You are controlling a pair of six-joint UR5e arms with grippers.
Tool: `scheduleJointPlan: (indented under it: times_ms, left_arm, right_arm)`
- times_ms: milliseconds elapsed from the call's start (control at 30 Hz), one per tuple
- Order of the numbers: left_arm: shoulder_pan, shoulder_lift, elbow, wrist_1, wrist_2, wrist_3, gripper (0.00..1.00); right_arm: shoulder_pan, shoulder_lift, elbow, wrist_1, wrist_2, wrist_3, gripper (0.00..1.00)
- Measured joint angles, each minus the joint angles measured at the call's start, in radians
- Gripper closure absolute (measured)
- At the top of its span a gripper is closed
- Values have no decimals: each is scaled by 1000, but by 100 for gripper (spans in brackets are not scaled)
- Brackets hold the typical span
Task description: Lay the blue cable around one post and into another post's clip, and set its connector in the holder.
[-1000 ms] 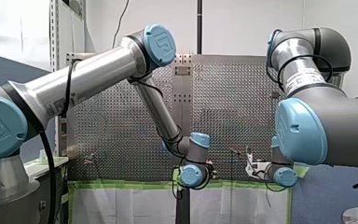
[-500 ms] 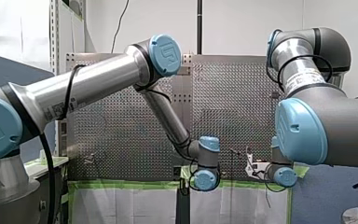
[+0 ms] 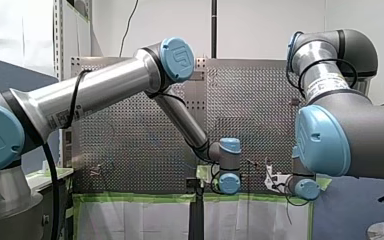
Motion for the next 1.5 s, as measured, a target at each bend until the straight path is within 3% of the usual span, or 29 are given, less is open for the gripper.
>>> scheduleJointPlan:
  times_ms: [133,567,900,1267,1500]
  left_arm:
    - [2,1,1,-26,18,19,0]
    - [-18,1,-3,-142,136,-32,0]
    - [1,-9,-9,-96,195,-72,0]
    - [37,-34,23,-79,176,-89,0]
    - [69,-34,75,-116,174,-89,0]
  right_arm:
    - [-2,0,0,8,1,1,100]
    - [-3,0,-5,11,3,-6,100]
    - [-4,0,-9,13,3,-15,100]
    - [0,0,-10,11,-1,-20,100]
    - [-1,-1,-9,10,-3,-20,100]
